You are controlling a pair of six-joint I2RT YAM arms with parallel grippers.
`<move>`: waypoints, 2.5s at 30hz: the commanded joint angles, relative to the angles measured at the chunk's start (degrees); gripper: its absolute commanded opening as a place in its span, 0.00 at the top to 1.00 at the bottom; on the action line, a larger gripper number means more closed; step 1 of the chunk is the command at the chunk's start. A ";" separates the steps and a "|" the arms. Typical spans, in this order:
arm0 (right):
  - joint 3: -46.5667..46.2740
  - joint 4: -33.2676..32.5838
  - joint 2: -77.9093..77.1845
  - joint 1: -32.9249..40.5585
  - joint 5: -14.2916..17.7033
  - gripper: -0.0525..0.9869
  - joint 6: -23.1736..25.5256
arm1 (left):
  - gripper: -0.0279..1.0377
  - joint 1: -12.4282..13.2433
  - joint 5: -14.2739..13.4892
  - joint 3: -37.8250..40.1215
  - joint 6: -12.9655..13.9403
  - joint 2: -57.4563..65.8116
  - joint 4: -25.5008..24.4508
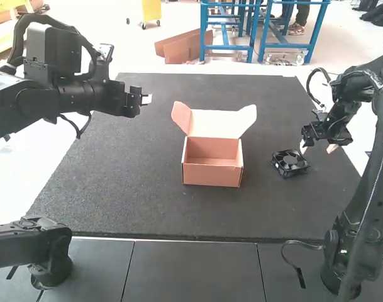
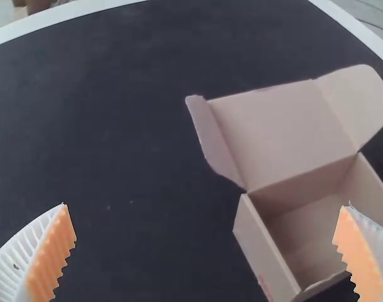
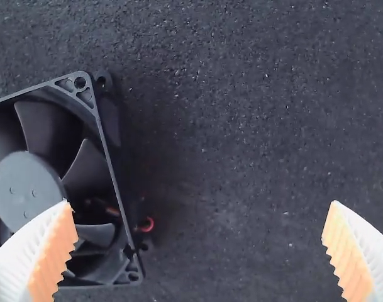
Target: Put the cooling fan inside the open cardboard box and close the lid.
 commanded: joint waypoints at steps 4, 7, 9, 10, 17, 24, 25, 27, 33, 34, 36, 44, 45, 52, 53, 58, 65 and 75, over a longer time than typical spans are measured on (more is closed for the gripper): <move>1.81 -0.25 2.69 0.26 -0.52 0.08 -0.02 | 0.07 -0.30 0.33 2.42 -0.20 0.77 0.57; 1.81 -0.25 3.21 0.17 -0.43 0.08 -0.02 | 0.07 -0.30 0.33 2.33 -0.20 0.86 0.57; 1.90 -0.25 3.39 0.17 -0.34 0.08 -0.02 | 0.07 -0.21 0.33 2.42 -0.20 0.86 0.57; 1.90 -0.25 3.48 0.17 -0.34 0.08 -0.02 | 0.07 -0.30 0.33 2.33 -0.20 0.86 0.57; 2.42 -0.17 4.62 0.26 -0.26 0.08 0.16 | 0.07 -0.30 0.33 2.33 -0.20 0.94 0.57; 4.09 -0.17 5.94 0.17 -0.34 0.08 0.51 | 0.07 -0.30 0.33 2.15 -0.20 0.94 0.57; 4.27 -0.17 6.20 0.26 -0.34 0.08 0.51 | 0.07 -0.30 0.33 2.24 -0.20 0.86 0.57; 4.44 -0.17 6.73 0.26 -0.26 0.08 0.51 | 0.07 -0.30 0.33 2.24 -0.20 0.94 0.57; 4.88 -0.87 7.96 0.26 -0.17 0.08 0.51 | 0.07 -0.30 0.33 2.24 -0.20 0.86 0.31; 4.88 -1.31 8.05 0.26 0.01 0.08 0.51 | 0.07 -0.30 0.33 2.24 -0.20 0.86 0.31; 4.88 -2.19 8.49 0.26 0.27 0.09 0.51 | 0.07 -0.30 0.33 2.24 -0.20 0.86 0.39; 4.97 -5.44 10.51 0.00 -0.61 0.50 4.11 | 0.07 -0.21 0.33 2.42 -0.20 0.86 0.22; 4.80 -5.53 10.60 -0.09 -1.13 0.61 4.46 | 0.07 -0.30 0.33 2.42 -0.20 0.86 0.13; 4.09 -4.74 10.60 0.00 -5.27 0.97 7.63 | 0.07 -0.30 0.33 2.50 -0.20 0.86 0.13; 4.09 -4.38 10.42 -0.09 -5.62 0.97 8.42 | 0.07 -0.30 0.33 2.42 -0.20 0.94 0.13; 4.18 -3.86 7.87 -0.18 -8.17 0.97 10.62 | 0.07 -0.30 0.33 2.24 -0.20 0.86 0.57; 4.01 -4.82 -3.55 0.26 -10.71 0.96 15.36 | 0.07 -0.30 0.24 1.19 -0.20 0.94 0.66; 1.81 -10.89 -19.37 0.96 -12.47 0.96 25.38 | 0.07 -0.30 0.24 -0.75 -0.11 1.03 1.36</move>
